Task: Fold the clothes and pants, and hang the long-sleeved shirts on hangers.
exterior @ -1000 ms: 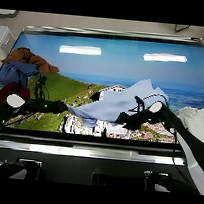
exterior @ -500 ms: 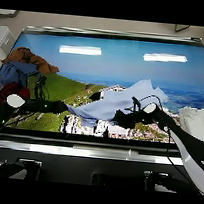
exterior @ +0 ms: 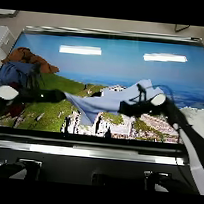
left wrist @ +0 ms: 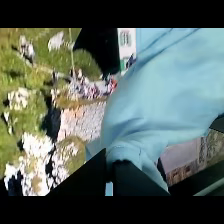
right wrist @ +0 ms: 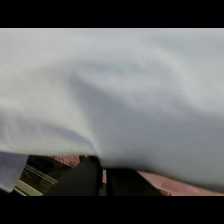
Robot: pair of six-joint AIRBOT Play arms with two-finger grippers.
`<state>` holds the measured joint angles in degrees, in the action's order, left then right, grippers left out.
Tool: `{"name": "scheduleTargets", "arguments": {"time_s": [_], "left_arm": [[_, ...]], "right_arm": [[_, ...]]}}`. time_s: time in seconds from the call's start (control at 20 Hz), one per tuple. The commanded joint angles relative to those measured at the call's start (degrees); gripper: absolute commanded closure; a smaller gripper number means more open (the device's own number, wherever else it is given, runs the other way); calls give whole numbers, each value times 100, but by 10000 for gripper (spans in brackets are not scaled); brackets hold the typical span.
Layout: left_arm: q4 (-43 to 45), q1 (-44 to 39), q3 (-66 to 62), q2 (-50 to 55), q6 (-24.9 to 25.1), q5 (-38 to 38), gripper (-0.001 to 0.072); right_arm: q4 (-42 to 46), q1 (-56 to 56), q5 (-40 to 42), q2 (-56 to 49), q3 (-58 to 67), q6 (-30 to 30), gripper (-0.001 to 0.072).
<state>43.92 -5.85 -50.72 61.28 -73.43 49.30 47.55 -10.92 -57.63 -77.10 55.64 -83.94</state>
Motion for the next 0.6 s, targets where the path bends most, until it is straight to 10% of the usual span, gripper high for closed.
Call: {"name": "scheduleTargets", "arguments": {"time_s": [0.0,0.3,0.55], "left_arm": [[-2,168,-1517,-52,15,-81,678],[-385,254,-5202,-249,15,-560,678],[-380,256,-6048,-911,17,-1244,678]], "right_arm": [[896,442,-715,872,1620,660,676],[1161,970,-695,2048,5370,1108,674],[1088,970,363,2747,5917,785,674]]}}
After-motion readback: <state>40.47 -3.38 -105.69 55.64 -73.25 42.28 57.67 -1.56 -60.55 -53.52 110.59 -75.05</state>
